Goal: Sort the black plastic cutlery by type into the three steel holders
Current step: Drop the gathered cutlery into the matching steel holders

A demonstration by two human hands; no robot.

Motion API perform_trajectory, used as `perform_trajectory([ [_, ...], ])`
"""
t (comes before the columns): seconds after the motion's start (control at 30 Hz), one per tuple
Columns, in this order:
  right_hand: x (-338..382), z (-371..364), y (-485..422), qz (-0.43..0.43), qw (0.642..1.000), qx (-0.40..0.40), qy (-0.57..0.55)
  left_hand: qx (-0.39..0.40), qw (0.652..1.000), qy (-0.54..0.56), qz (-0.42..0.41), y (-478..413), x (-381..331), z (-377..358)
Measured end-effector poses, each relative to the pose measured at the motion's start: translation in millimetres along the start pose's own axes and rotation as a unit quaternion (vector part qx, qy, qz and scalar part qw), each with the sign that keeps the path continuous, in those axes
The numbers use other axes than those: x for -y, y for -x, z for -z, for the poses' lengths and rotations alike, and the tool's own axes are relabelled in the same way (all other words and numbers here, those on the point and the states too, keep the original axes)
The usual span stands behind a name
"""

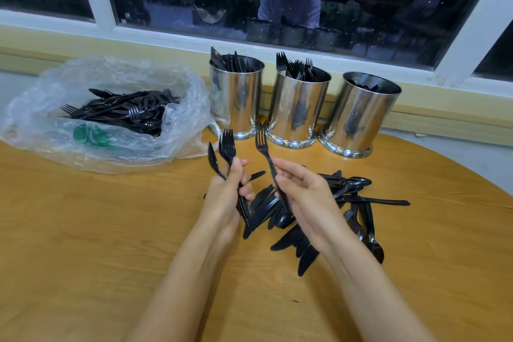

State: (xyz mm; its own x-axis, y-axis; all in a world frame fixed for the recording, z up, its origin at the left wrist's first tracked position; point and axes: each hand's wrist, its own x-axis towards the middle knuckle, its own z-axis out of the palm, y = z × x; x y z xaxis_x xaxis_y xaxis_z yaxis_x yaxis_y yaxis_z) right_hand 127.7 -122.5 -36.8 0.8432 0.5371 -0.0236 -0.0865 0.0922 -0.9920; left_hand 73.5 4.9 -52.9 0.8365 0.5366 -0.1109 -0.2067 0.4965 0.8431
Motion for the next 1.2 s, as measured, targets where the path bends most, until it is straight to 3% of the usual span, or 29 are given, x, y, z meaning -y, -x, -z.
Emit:
perform_trajectory([
  [0.23, -4.0, -19.9, 5.7, 0.031, 0.998, -0.052, -0.011, 0.03, 0.992, -0.121, -0.029, 6.3, 7.5, -6.5],
  [0.47, -9.9, -8.2, -7.5, 0.115, 0.976, -0.084, 0.167, -0.034, 0.992, -0.114, -0.037, -0.2, -7.8, 4.0],
  [0.6, -16.1, 0.8, -35.4, 0.142, 0.916, -0.049, 0.373, -0.07, 0.991, -0.104, -0.044, -6.6, -17.6, 12.1],
  [0.73, -29.6, -6.6, -62.6, 0.18, 0.822, 0.048, 0.539, -0.026, 0.999, -0.015, -0.036, -3.9, -24.4, 13.6],
  [0.87, -39.9, -11.7, -80.2, 0.183, 0.75, 0.099, 0.627, -0.019, 0.999, 0.031, -0.03, -3.2, -28.9, 15.9],
  [0.97, -44.2, -9.8, -83.6, 0.235, 0.698, 0.098, 0.669, -0.04, 0.997, 0.039, -0.049, -6.5, -31.0, 20.0],
  [1.13, -38.9, -5.7, -79.2, 0.239, 0.709, 0.097, 0.657, -0.037, 0.995, 0.077, -0.042, -9.4, -31.0, 22.3],
  [1.2, -34.0, -2.3, -73.1, 0.22, 0.747, 0.078, 0.622, -0.03, 0.996, 0.081, -0.039, -10.0, -29.2, 23.0],
])
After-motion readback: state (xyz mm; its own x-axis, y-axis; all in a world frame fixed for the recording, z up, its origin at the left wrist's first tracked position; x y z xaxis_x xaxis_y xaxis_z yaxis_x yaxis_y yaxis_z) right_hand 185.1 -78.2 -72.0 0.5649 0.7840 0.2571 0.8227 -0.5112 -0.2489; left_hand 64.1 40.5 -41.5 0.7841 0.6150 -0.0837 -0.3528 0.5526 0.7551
